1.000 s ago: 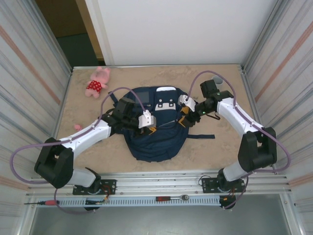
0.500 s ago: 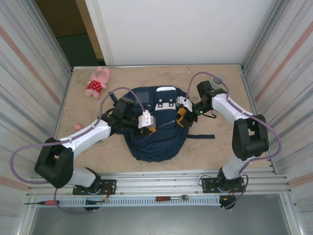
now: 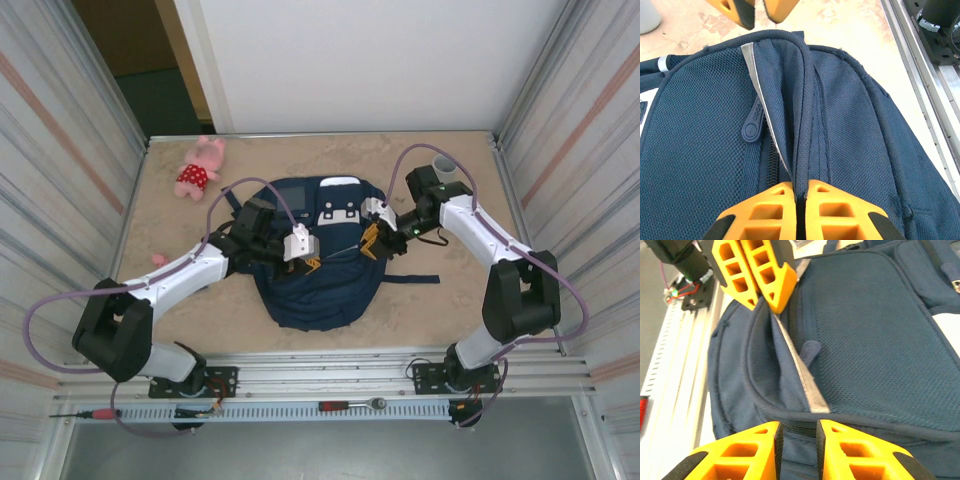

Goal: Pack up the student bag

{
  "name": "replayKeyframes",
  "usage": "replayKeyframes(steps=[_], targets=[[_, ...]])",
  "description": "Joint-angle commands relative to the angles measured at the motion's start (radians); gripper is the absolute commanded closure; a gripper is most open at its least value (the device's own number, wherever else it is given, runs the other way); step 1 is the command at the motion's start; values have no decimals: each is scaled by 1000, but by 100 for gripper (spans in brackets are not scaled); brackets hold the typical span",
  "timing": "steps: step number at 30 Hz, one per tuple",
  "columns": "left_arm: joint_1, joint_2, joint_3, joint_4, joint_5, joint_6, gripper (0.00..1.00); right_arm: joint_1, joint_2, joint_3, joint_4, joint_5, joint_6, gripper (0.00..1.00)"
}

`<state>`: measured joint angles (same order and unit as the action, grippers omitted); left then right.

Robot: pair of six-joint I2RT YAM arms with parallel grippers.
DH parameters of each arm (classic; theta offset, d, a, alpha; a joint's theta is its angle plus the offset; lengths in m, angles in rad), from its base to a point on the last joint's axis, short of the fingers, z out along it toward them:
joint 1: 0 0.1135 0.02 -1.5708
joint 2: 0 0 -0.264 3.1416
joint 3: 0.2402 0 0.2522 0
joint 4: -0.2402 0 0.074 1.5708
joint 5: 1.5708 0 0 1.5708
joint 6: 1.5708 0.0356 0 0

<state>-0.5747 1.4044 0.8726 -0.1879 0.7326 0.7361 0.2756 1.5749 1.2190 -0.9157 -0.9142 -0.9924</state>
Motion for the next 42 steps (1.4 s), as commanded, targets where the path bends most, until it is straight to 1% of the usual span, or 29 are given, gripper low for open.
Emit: replayKeyframes(steps=[1,5,7,11,17,20,23,26,30,34,37,40,42], targets=[[14,-4,39,52,55,-6,100,-4,-41,-19,-65,-26,35,72],[18,-8,42,37,81,10,100,-68,-41,-44,55,-36,104,58],[18,-11,40,34,83,8,100,-78,-18,-36,94,-26,133,51],[18,-20,31,42,87,-2,100,-54,37,-12,92,-31,128,47],[17,-23,25,59,75,-24,100,-35,71,-26,102,-11,125,49],[17,-25,22,67,77,-29,100,-36,82,-41,137,29,151,55],[18,-28,20,80,73,-41,100,-41,88,-48,148,44,163,64],[18,-33,13,104,56,-68,100,-44,74,-59,146,31,172,78],[17,-28,15,133,-26,-130,100,-44,20,-85,145,28,194,100],[17,-24,33,135,-118,-191,100,-31,-74,-110,145,15,253,100],[14,-17,45,145,-172,-233,100,5,-144,-129,149,33,320,100],[-12,-10,61,145,-242,-257,100,50,-205,-152,168,51,414,100],[-36,-5,73,151,-287,-284,100,89,-242,-178,214,80,513,100]])
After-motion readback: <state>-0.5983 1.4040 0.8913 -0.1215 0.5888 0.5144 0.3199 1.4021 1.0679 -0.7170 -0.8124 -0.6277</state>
